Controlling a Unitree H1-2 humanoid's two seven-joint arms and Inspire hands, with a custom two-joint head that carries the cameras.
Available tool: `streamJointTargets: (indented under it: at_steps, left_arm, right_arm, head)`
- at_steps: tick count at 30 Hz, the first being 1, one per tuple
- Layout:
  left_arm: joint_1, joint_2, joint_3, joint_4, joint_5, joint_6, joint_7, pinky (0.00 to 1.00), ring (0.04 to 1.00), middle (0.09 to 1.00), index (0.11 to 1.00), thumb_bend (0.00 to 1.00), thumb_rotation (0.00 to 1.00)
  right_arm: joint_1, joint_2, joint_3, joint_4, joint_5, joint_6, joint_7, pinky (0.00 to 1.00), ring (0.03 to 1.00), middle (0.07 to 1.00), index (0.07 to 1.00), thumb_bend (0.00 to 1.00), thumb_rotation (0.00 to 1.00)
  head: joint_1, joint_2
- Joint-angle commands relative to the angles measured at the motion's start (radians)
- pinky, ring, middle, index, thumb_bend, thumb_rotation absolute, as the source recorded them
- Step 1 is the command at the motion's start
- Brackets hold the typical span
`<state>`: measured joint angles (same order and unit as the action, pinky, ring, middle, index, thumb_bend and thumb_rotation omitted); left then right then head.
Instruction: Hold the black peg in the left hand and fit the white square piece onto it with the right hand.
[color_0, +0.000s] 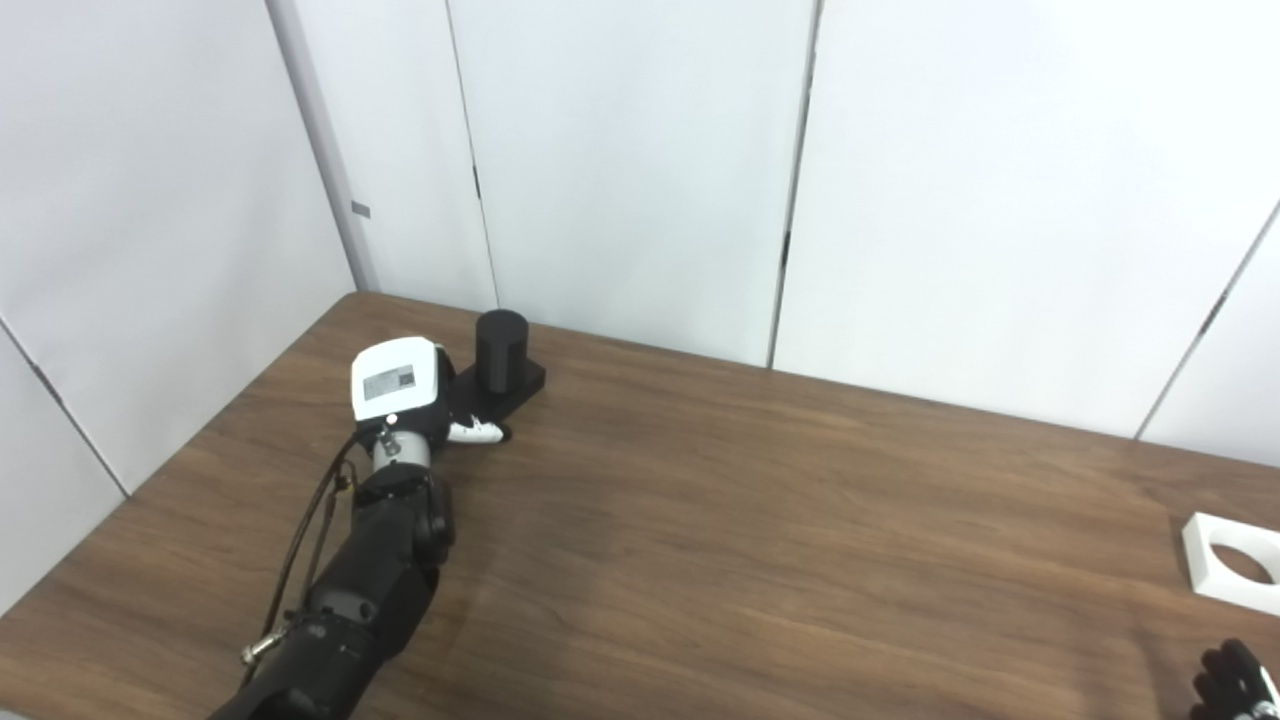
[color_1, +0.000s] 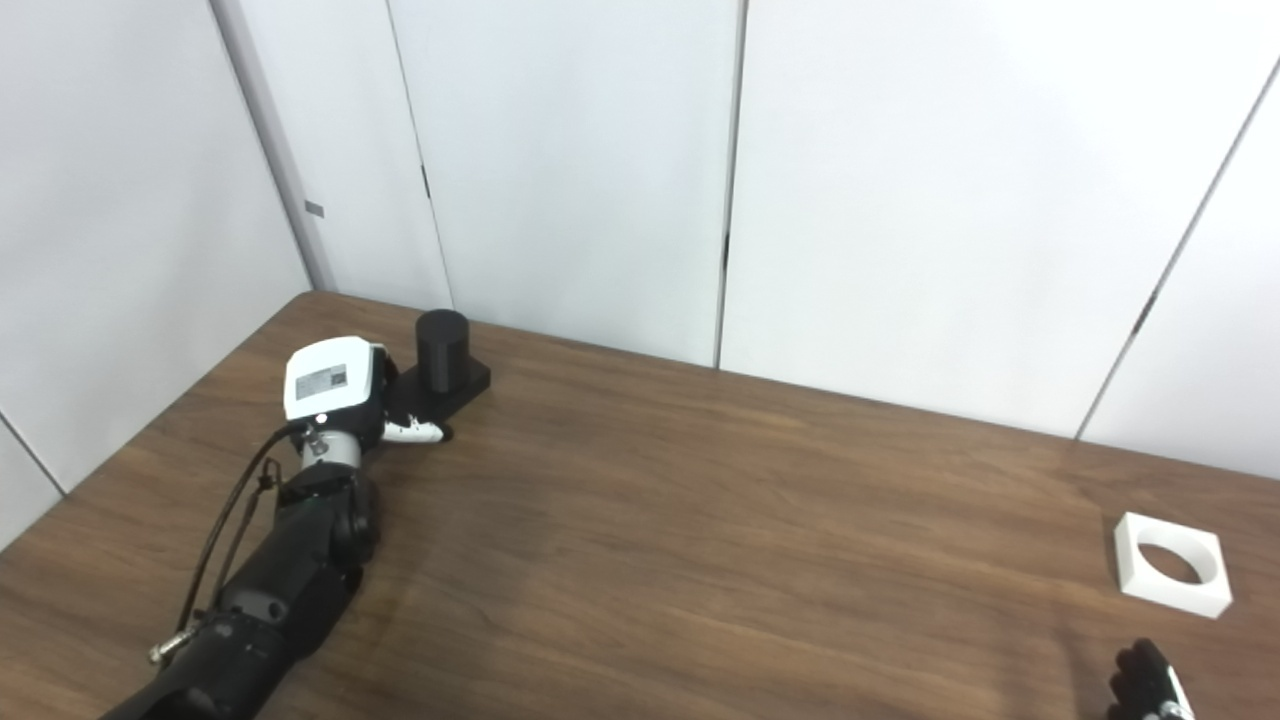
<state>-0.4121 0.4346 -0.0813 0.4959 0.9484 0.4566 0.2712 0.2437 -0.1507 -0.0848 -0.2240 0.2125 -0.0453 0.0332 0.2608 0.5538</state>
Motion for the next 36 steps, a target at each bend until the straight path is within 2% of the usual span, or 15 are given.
streamJointTargets:
  at_steps: [1,8,11,15,20,22,25,29,32,36]
  left_arm:
    - [-0.021,0.037,-0.002,-0.018,-0.015,-0.005,0.021,0.86,0.832,0.777,0.485,0.51,0.06]
    - [0.003,0.038,0.008,-0.070,-0.105,-0.052,0.034,0.83,0.814,0.738,0.486,0.52,0.05]
    - [0.026,0.032,0.017,-0.131,-0.153,-0.073,0.012,0.83,0.813,0.729,0.486,0.52,0.05]
    - [0.066,0.029,0.020,-0.248,-0.217,-0.082,-0.054,0.88,0.842,0.756,0.487,0.51,0.05]
    - [0.120,0.031,0.006,-0.400,-0.240,-0.061,-0.149,0.96,0.876,0.804,0.488,0.51,0.05]
    - [0.150,0.027,-0.005,-0.469,-0.240,-0.062,-0.187,0.96,0.883,0.806,0.488,0.51,0.05]
    - [0.194,0.014,-0.020,-0.551,-0.248,-0.094,-0.215,0.87,0.872,0.800,0.488,0.51,0.05]
    - [0.246,0.001,-0.070,-0.633,-0.221,-0.140,-0.241,0.98,0.884,0.818,0.488,0.51,0.05]
    - [0.274,0.002,-0.112,-0.667,-0.205,-0.186,-0.260,1.00,0.906,0.840,0.488,0.51,0.06]
    - [0.307,-0.003,-0.161,-0.697,-0.193,-0.248,-0.287,1.00,0.913,0.846,0.486,0.51,0.06]
  right_arm:
    - [-0.002,0.018,0.007,-0.007,-0.003,0.001,0.010,0.99,0.968,0.954,0.944,0.60,0.93]
    - [0.000,0.022,0.010,-0.018,-0.009,0.016,0.003,0.99,0.965,0.949,0.945,0.59,0.94]
    - [0.002,0.028,0.012,-0.026,-0.011,0.023,-0.003,0.98,0.965,0.946,0.943,0.58,0.92]
    - [0.007,0.029,0.020,-0.050,-0.018,0.048,-0.009,0.99,0.971,0.953,0.954,0.54,0.95]
    - [0.009,0.029,0.027,-0.064,-0.033,0.048,-0.014,1.00,0.977,0.968,0.974,0.45,1.00]
    - [0.010,0.030,0.030,-0.074,-0.037,0.058,-0.017,0.99,0.973,0.967,0.975,0.44,1.00]
    - [0.009,0.026,0.035,-0.072,-0.043,0.044,-0.012,0.99,0.975,0.969,0.987,0.41,1.00]
    - [0.005,0.029,0.041,-0.077,-0.047,0.054,-0.015,0.98,0.971,0.966,1.000,0.42,1.00]
    - [0.000,0.032,0.044,-0.078,-0.046,0.058,-0.016,1.00,0.990,0.971,1.000,0.44,0.98]
    - [-0.001,0.032,0.051,-0.083,-0.081,0.060,-0.028,0.96,0.972,0.962,1.000,0.48,0.99]
  head:
    - [0.000,0.001]
    - [-0.013,0.010]
    - [-0.021,0.014]
    - [-0.036,0.023]
    - [-0.055,0.037]
    - [-0.071,0.044]
    - [-0.081,0.049]
    - [-0.098,0.058]
    - [-0.115,0.065]
    - [-0.127,0.074]
